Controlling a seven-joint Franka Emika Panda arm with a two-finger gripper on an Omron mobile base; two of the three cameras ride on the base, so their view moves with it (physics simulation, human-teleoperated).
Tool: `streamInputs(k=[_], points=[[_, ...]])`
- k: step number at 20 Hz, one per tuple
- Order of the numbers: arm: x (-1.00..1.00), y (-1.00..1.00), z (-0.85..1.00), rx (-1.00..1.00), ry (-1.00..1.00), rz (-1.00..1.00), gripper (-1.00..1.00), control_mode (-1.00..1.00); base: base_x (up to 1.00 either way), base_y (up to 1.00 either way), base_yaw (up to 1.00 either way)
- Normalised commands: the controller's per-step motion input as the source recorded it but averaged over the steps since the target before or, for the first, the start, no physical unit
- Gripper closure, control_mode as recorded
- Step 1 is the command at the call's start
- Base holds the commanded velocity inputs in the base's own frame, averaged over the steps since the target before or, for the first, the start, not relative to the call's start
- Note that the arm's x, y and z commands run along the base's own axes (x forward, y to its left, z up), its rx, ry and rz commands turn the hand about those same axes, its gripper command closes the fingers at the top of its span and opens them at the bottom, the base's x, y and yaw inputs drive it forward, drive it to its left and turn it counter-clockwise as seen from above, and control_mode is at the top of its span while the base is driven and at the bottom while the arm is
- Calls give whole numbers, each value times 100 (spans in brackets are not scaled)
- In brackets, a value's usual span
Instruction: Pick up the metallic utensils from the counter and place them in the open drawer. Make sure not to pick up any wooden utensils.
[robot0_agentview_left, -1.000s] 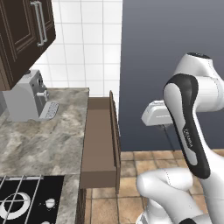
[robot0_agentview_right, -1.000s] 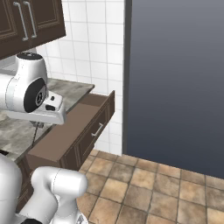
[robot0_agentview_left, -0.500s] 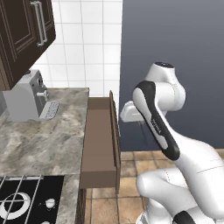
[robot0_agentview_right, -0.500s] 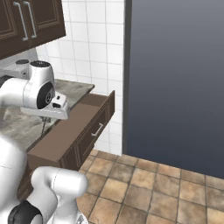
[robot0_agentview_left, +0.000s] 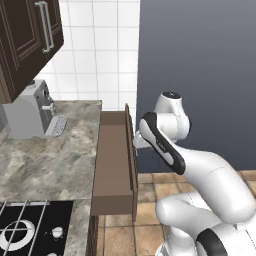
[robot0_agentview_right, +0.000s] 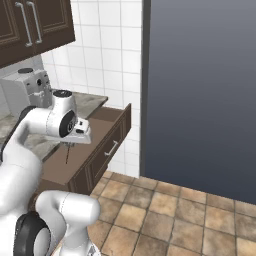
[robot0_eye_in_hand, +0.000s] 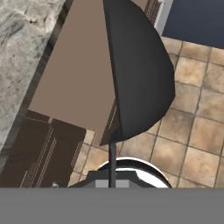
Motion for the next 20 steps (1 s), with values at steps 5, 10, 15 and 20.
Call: streamInputs(k=[5, 10, 15, 20], points=[[36, 0, -85, 1, -6, -5, 100, -100, 0, 0, 0], [45, 10, -45, 1, -11, -8, 100, -100, 0, 0, 0], [68, 35, -2, 0, 0, -13, 100, -100, 0, 0, 0], [56, 21, 0, 0, 4, -11, 100, -100, 0, 0, 0]])
